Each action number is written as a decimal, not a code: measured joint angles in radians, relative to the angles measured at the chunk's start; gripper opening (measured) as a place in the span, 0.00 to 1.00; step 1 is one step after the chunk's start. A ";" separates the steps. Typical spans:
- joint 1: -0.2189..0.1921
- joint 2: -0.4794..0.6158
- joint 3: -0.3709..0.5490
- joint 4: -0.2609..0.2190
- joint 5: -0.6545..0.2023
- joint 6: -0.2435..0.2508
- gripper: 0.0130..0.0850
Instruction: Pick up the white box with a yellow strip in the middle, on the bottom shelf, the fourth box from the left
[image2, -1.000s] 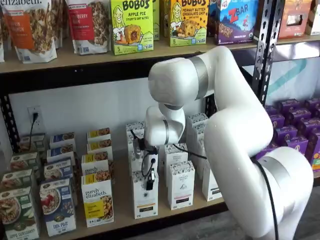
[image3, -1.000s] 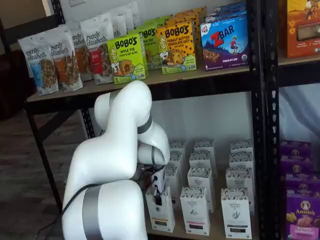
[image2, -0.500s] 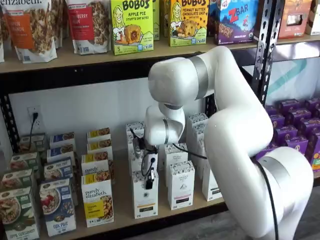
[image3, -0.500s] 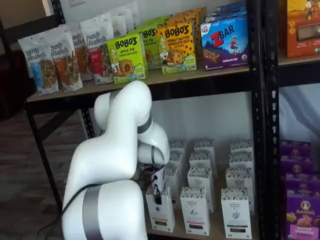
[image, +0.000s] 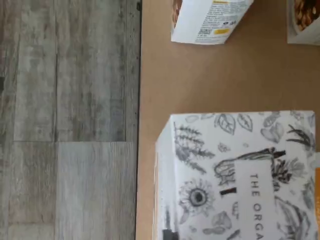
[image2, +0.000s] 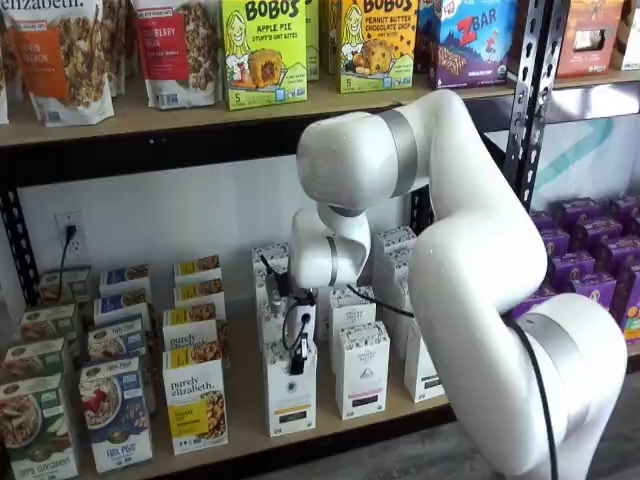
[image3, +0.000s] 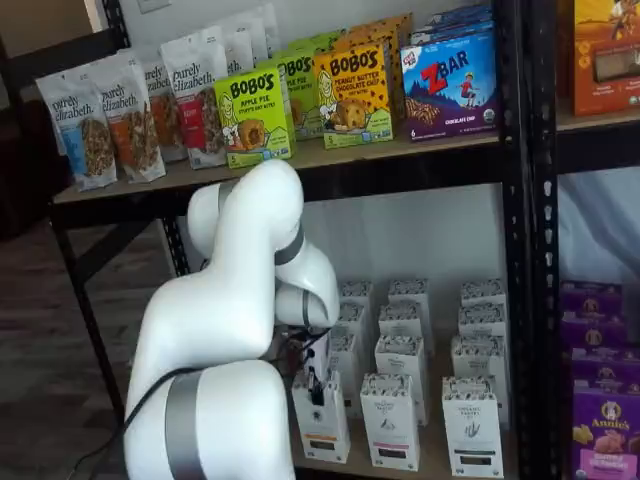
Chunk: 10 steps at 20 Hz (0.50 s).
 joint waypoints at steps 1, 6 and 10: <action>0.000 -0.003 0.004 0.002 -0.003 -0.002 0.50; 0.000 -0.023 0.026 -0.008 0.002 0.007 0.50; 0.005 -0.044 0.058 -0.003 -0.007 0.005 0.50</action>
